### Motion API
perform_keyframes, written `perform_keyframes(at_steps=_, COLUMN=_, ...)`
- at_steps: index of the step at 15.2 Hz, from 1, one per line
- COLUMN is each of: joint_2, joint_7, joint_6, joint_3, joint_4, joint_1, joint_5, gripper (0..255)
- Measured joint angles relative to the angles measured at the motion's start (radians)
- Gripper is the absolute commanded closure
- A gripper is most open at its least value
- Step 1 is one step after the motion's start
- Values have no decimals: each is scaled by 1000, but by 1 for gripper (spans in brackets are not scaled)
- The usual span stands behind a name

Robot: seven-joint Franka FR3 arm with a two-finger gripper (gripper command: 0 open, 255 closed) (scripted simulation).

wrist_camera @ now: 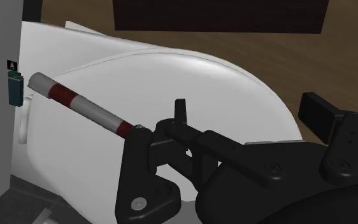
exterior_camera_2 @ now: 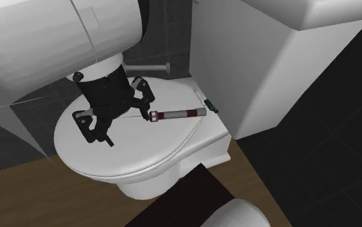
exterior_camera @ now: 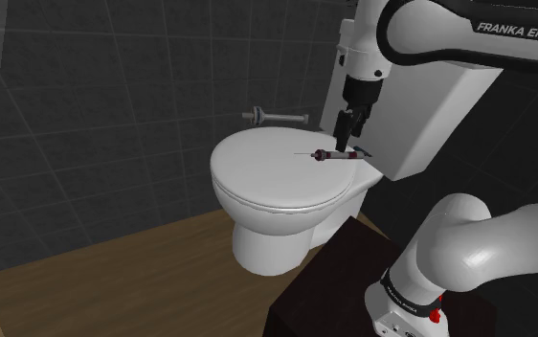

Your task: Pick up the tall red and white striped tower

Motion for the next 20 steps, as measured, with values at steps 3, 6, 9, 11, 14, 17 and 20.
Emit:
perform_keyframes(at_steps=3, joint_2=23, joint_7=-56, joint_6=24, joint_3=-38, joint_4=-3, joint_1=3, joint_5=-15, gripper=0)
perform_keyframes(at_steps=6, joint_2=91, joint_7=-182, joint_6=88, joint_3=-117, joint_4=-8, joint_1=13, joint_5=-39, gripper=0)
perform_keyframes(at_steps=9, joint_2=179, joint_7=-321, joint_6=154, joint_3=-201, joint_4=4, joint_1=27, joint_5=-56, gripper=0)
perform_keyframes(at_steps=11, joint_2=251, joint_7=-415, joint_6=193, joint_3=-253, joint_4=28, joint_1=40, joint_5=-58, gripper=0)
perform_keyframes(at_steps=14, joint_2=361, joint_7=-558, joint_6=242, joint_3=-325, joint_4=70, joint_1=62, joint_5=-47, gripper=0)
perform_keyframes(at_steps=17, joint_2=475, joint_7=-707, joint_6=284, joint_3=-390, joint_4=117, joint_1=80, joint_5=-22, gripper=0)
perform_keyframes(at_steps=20, joint_2=528, joint_7=-760, joint_6=328, joint_3=-413, joint_4=117, joint_1=85, joint_5=-9, gripper=0)
